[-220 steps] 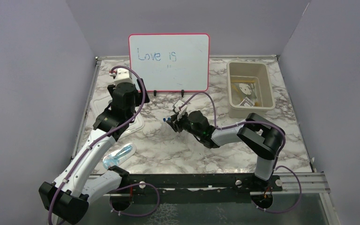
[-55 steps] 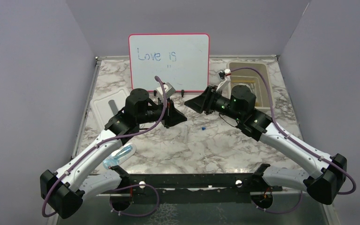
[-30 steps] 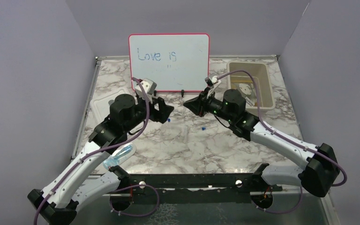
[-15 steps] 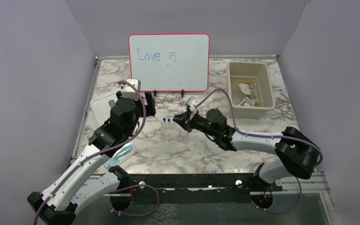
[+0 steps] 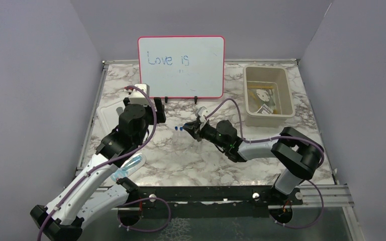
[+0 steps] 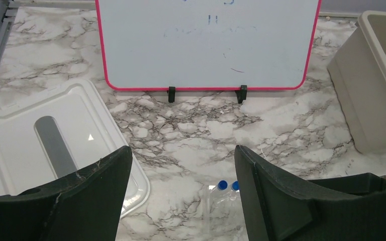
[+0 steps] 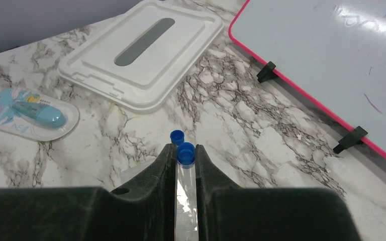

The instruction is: Organize the chemistry lab equipment

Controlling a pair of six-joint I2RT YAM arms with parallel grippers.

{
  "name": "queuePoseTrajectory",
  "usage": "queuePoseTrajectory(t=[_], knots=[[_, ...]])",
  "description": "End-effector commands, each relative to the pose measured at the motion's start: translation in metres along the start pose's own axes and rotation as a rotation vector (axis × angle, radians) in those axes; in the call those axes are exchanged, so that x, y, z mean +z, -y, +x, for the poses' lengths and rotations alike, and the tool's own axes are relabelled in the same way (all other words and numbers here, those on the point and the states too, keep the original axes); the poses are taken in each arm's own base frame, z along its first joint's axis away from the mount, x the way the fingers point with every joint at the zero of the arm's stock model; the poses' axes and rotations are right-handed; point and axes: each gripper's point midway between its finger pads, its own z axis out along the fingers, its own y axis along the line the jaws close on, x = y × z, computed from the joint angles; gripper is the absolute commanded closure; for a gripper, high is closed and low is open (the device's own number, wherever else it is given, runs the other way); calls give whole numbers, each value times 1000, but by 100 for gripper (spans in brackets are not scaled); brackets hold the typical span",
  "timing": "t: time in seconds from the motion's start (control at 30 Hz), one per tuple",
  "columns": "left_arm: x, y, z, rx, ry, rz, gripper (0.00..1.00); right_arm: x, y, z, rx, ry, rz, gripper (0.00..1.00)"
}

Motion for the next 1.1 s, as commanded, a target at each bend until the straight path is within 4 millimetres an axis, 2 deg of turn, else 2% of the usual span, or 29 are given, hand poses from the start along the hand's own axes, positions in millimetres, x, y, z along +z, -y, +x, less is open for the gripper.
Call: queuePoseTrajectory(t=[0.0, 0.77, 1.07], knots=[[1, -4, 3, -4, -7, -15, 23, 2, 4, -4, 3, 58, 34, 85], [-1, 0, 4, -3, -10, 14, 23, 3, -1, 37, 1, -35, 7, 82], [-3, 0, 2, -6, -1, 16, 23, 9, -3, 53, 10, -102, -5, 81]])
